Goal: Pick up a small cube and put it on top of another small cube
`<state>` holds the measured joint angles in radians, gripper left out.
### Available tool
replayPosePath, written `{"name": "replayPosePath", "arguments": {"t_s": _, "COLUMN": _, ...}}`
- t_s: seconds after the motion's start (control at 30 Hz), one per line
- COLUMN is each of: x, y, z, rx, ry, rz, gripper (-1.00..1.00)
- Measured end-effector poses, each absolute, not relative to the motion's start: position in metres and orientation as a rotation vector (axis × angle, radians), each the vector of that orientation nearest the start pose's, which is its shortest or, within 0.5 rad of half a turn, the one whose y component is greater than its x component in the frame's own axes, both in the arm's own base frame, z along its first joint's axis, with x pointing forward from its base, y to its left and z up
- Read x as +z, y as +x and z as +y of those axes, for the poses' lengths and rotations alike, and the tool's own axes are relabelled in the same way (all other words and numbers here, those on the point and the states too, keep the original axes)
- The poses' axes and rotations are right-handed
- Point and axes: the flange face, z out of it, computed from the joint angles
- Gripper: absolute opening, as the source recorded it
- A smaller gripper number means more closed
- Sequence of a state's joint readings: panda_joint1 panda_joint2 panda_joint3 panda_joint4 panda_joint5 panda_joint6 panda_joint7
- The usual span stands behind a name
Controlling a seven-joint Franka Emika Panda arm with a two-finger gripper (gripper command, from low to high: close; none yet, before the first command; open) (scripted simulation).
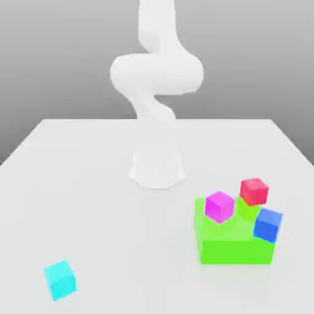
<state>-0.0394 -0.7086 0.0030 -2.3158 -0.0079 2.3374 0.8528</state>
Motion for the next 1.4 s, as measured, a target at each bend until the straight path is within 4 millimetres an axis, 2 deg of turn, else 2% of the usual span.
{"name": "replayPosePath", "arguments": {"t_s": 0.1, "x": 0.624, "y": 0.417, "z": -0.034, "rx": -0.855, "ry": -2.438, "rz": 1.320, "gripper": 0.00}}
{"name": "replayPosePath", "arguments": {"t_s": 0.2, "x": 0.573, "y": 0.445, "z": -0.057, "rx": -0.756, "ry": -2.423, "rz": 1.474, "gripper": 0.00}}
{"name": "replayPosePath", "arguments": {"t_s": 0.33, "x": 0.500, "y": 0.470, "z": -0.089, "rx": -0.620, "ry": -2.382, "rz": 1.678, "gripper": 0.00}}
{"name": "replayPosePath", "arguments": {"t_s": 0.43, "x": 0.444, "y": 0.479, "z": -0.113, "rx": -0.514, "ry": -2.337, "rz": 1.826, "gripper": 0.00}}
{"name": "replayPosePath", "arguments": {"t_s": 0.53, "x": 0.386, "y": 0.481, "z": -0.137, "rx": -0.403, "ry": -2.281, "rz": 1.971, "gripper": 0.00}}
{"name": "replayPosePath", "arguments": {"t_s": 0.67, "x": 0.309, "y": 0.469, "z": -0.172, "rx": -0.252, "ry": -2.168, "rz": 2.177, "gripper": 0.00}}
{"name": "replayPosePath", "arguments": {"t_s": 0.83, "x": 0.216, "y": 0.443, "z": -0.191, "rx": -0.052, "ry": -2.035, "rz": 2.376, "gripper": 0.00}}
{"name": "replayPosePath", "arguments": {"t_s": 1.0, "x": 0.146, "y": 0.434, "z": -0.196, "rx": -0.002, "ry": -1.994, "rz": 2.427, "gripper": 0.00}}
{"name": "replayPosePath", "arguments": {"t_s": 1.03, "x": 0.135, "y": 0.434, "z": -0.196, "rx": -0.001, "ry": -1.994, "rz": 2.427, "gripper": -1.00}}
{"name": "replayPosePath", "arguments": {"t_s": 1.27, "x": 0.132, "y": 0.434, "z": -0.196, "rx": -0.002, "ry": -1.993, "rz": 2.428, "gripper": -1.00}}
{"name": "replayPosePath", "arguments": {"t_s": 1.4, "x": 0.174, "y": 0.434, "z": -0.196, "rx": -0.001, "ry": -1.993, "rz": 2.428, "gripper": -1.00}}
